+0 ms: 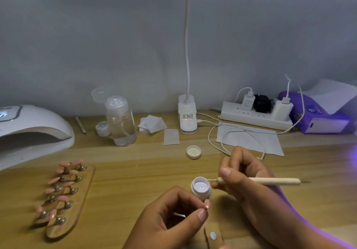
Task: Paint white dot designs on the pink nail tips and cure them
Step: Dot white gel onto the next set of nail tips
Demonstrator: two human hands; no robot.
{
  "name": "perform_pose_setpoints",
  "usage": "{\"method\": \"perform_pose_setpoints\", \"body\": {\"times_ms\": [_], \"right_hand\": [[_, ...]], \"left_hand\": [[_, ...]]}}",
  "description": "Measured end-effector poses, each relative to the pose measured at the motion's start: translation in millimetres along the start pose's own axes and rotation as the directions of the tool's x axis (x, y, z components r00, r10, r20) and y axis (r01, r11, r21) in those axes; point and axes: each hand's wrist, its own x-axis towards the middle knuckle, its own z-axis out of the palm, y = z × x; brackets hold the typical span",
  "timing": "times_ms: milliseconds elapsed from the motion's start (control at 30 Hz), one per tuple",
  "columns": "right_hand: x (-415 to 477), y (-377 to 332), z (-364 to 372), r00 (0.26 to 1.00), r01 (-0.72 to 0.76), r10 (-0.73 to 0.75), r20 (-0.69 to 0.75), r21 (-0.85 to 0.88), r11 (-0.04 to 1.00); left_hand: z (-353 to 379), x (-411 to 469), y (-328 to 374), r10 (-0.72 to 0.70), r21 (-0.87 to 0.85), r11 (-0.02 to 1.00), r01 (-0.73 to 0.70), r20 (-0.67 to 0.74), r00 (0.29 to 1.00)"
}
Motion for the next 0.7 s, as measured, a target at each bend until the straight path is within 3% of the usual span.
{"method": "perform_pose_setpoints", "body": {"times_ms": [267, 700], "right_hand": [[-0.9, -5.9, 8.9, 0.994, -0.096, 0.086, 0.070, 0.170, 0.981], [3.0, -2.7, 6.8, 0.989, -0.132, 0.116, 0.094, 0.176, 0.976]], "left_hand": [[-0.1, -1.3, -2.2, -0.008, 0.013, 1.000, 0.008, -0.024, 1.000], [-0.8, 1.6, -5.8, -0.017, -0.019, 1.000, 0.016, -0.047, 0.999]]}}
